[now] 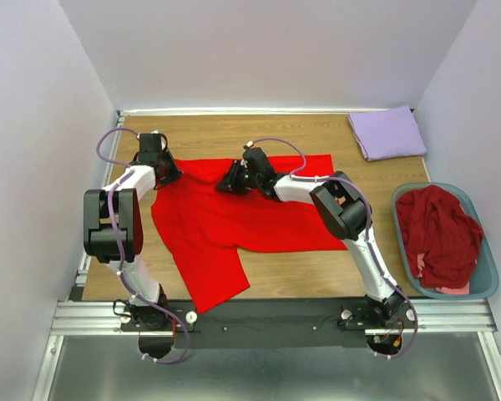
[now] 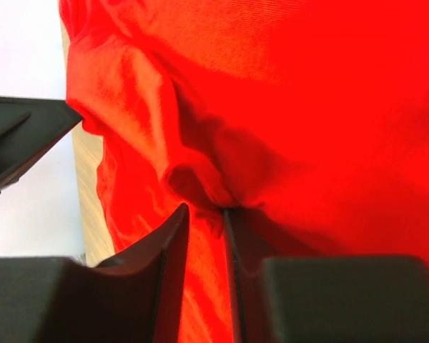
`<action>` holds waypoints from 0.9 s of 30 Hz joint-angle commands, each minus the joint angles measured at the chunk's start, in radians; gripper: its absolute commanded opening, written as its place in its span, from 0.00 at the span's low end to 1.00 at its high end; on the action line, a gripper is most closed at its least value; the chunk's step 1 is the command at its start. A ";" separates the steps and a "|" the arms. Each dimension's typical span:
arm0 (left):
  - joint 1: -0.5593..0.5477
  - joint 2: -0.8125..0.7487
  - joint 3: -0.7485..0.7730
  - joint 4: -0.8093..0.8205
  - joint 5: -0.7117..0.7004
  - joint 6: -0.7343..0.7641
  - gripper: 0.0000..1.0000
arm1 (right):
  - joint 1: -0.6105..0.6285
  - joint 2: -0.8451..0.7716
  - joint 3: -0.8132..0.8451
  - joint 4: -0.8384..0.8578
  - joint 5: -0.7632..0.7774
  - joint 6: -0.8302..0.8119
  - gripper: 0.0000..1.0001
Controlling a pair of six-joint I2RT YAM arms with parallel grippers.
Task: Fold and stack the t-shirts
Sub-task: Fold the tshirt
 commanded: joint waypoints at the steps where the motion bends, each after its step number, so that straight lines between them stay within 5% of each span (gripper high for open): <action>1: -0.007 -0.016 0.014 0.018 0.016 0.012 0.01 | 0.008 0.043 0.028 0.011 0.028 0.014 0.29; 9: -0.007 -0.044 0.005 -0.011 -0.019 0.001 0.01 | 0.010 -0.019 -0.026 0.023 -0.021 0.025 0.00; 18: -0.007 -0.275 -0.088 -0.097 -0.101 -0.051 0.02 | 0.010 -0.215 -0.141 -0.026 -0.149 -0.024 0.00; 27: -0.007 -0.504 -0.272 -0.221 -0.041 -0.103 0.03 | 0.010 -0.255 -0.231 -0.092 -0.316 -0.064 0.00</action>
